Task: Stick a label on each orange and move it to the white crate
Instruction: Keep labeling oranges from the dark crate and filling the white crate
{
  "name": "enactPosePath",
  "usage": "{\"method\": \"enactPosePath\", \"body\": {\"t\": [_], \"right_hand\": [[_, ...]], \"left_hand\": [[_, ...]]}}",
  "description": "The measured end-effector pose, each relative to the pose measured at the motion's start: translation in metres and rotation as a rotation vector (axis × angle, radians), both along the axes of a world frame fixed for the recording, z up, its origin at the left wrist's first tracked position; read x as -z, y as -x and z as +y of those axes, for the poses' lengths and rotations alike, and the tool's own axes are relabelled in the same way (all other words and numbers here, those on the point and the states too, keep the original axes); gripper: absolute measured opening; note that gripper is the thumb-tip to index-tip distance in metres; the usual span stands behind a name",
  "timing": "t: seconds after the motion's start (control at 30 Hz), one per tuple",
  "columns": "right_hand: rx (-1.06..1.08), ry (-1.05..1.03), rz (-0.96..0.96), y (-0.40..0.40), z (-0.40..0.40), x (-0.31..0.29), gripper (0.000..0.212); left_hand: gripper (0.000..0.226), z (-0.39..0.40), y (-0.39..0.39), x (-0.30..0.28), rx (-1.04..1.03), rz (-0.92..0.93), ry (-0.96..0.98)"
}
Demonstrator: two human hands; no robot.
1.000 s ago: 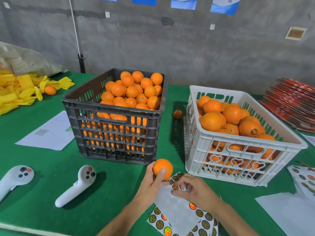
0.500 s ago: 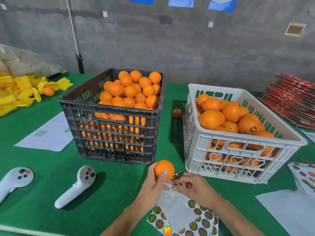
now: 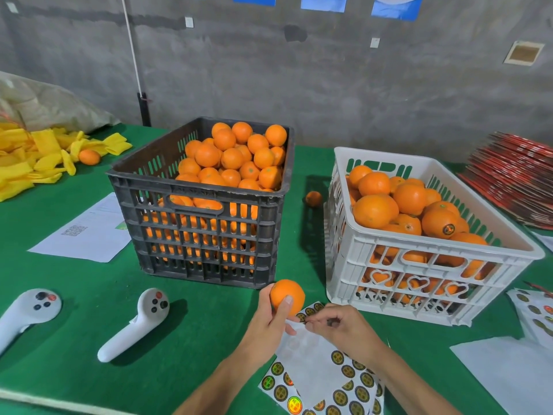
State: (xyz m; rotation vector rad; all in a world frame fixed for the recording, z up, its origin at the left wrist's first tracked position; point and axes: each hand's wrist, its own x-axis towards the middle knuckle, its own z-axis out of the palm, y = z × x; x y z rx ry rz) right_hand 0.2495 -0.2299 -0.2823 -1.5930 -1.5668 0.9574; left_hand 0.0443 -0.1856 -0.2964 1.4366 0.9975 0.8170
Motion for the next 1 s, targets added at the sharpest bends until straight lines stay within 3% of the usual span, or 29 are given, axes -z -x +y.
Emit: {"method": "enactPosePath", "body": {"t": [0.3,0.77,1.0], "right_hand": [[-0.020,0.250,0.163,-0.004,0.013,-0.018,0.008],[-0.054,0.437,0.044,-0.007,0.025,-0.036,0.013],[-0.026,0.478,0.005,-0.002,0.026,-0.039,0.019]], "left_hand": [[0.064,0.001,0.001,0.000,0.019,-0.021,0.033],[0.064,0.005,-0.001,0.004,-0.009,-0.041,0.051],[0.053,0.005,0.001,0.008,0.020,0.001,0.034]]}}
